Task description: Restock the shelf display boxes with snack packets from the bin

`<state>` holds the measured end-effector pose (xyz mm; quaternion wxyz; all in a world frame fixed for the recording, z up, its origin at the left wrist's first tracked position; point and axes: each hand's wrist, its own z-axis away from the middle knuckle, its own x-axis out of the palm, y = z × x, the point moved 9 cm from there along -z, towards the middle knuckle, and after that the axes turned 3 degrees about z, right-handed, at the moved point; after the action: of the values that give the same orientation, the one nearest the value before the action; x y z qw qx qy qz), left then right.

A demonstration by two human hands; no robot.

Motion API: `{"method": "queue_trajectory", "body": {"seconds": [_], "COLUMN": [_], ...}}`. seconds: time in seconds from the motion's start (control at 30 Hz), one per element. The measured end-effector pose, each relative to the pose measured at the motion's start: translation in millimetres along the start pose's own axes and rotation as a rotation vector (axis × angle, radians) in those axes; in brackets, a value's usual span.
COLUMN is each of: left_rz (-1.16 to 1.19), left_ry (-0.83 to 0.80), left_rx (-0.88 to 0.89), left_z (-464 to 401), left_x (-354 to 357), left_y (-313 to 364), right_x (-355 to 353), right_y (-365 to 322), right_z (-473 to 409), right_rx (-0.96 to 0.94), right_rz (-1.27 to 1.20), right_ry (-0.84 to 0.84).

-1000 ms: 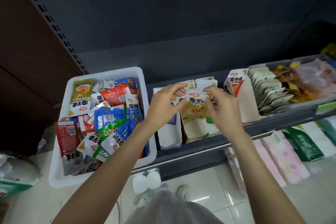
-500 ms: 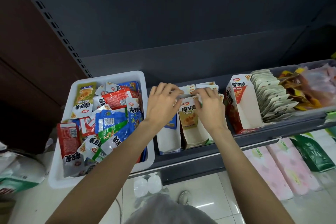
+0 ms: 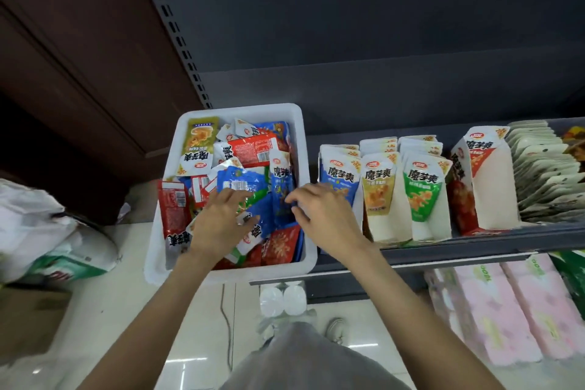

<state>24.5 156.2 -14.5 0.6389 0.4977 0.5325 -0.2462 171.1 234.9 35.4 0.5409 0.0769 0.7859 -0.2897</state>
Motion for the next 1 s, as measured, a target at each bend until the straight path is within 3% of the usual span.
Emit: {"method": "queue_trajectory", "body": {"seconds": [0.13,0.23,0.37,0.57,0.7,0.8,0.87,1.0], "left_rz": [-0.149,-0.373,-0.501,-0.123,0.281,0.621,0.71,0.913], "left_ry": [-0.142,-0.147,-0.163,-0.119,0.05,0.082,0.068,0.034], "left_rx": [-0.044,-0.015,0.015,-0.059,-0.242,-0.289,-0.332,-0.395], "left_z": [0.1,-4.5,-12.4,-14.3,-5.7,-2.6,-2.6,-4.5], "left_x": [20.4,27.0,34.0,-3.1,-54.2,-75.2,-77.7,-67.2], "left_y": [-2.5,5.1,4.0,-8.6,-48.6,-62.6,-64.7,-48.0], "right_x": [37.4,54.4,61.9,62.0,44.6,18.3,1.3,-1.2], "right_y": [-7.8,-5.5,-8.2,-1.7,6.8,4.6,-5.1,-51.1], "right_z": [-21.7,-29.9,-28.8,-25.5,-25.9,-27.3,-30.2,-30.2], "right_rx": [-0.001,0.011,-0.016,0.005,0.156,0.196,0.134,-0.188], "right_rz": [0.185,0.345,0.348,0.294,-0.055,-0.279,-0.289,0.025], "right_ry": [-0.129,-0.171,-0.174,-0.141,-0.045,0.1,0.137,0.024]}}
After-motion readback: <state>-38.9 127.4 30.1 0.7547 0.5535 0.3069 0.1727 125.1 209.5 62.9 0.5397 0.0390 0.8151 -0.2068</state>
